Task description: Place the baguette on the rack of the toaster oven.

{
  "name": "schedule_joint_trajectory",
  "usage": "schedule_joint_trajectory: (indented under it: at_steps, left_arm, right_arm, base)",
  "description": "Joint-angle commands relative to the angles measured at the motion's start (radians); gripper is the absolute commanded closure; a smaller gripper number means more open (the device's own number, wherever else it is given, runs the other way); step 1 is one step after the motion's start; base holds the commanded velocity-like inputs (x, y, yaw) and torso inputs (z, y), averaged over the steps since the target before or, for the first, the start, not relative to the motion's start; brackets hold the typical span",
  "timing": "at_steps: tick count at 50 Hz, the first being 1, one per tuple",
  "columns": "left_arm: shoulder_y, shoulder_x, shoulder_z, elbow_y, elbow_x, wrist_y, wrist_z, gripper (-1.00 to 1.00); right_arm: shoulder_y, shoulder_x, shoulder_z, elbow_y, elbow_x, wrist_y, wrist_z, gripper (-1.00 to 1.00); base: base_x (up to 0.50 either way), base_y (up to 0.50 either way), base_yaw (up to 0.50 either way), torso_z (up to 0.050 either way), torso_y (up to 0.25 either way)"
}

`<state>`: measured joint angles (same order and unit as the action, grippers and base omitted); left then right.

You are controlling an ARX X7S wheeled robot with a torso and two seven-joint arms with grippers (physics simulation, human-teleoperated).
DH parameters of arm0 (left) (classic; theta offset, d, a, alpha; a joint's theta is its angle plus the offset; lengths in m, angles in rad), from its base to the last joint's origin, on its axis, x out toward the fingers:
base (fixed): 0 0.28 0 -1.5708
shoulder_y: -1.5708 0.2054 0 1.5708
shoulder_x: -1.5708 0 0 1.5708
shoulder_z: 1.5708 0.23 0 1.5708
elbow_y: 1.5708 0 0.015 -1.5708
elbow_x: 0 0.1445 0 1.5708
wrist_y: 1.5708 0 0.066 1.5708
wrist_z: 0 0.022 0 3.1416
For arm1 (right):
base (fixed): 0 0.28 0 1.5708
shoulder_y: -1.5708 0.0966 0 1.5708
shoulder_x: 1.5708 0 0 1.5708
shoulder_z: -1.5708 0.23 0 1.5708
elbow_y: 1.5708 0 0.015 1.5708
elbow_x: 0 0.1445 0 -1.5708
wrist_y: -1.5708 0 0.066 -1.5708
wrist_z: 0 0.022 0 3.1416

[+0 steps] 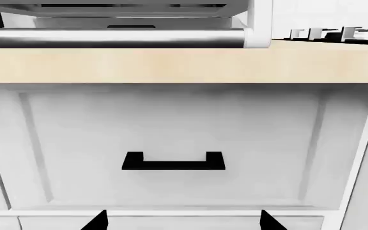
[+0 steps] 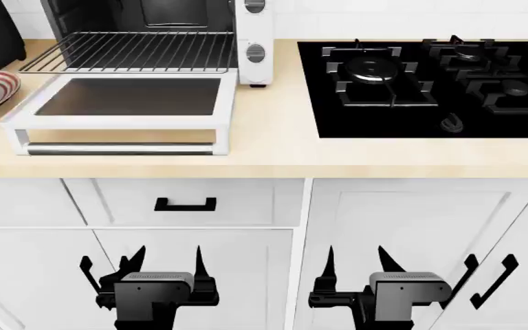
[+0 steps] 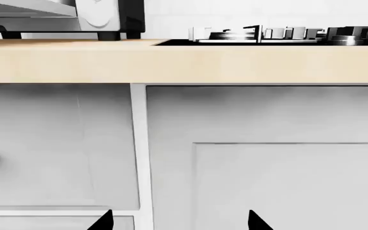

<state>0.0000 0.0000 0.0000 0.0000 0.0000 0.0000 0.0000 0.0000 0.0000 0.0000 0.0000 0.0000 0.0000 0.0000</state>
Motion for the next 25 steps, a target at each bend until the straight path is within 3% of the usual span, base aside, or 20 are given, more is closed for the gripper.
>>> schedule_joint_trajectory:
  at_steps: [1, 25]
  left_arm:
    - [0.0, -0.016, 0.019, -0.001, -0.013, 0.002, -0.019, -1.0]
    - [-0.003, -0.069, 0.08, -0.002, -0.063, 0.005, -0.075, -1.0]
  right_arm:
    - [0.0, 0.015, -0.02, -0.001, 0.012, 0.002, 0.024, -1.0]
    - [0.003, 0.067, -0.081, -0.001, 0.064, 0.002, 0.087, -1.0]
  base:
    - [0.0, 0.0, 0.0, 0.0, 0.0]
    - [0.0, 0.03, 0.0, 0.0, 0.0]
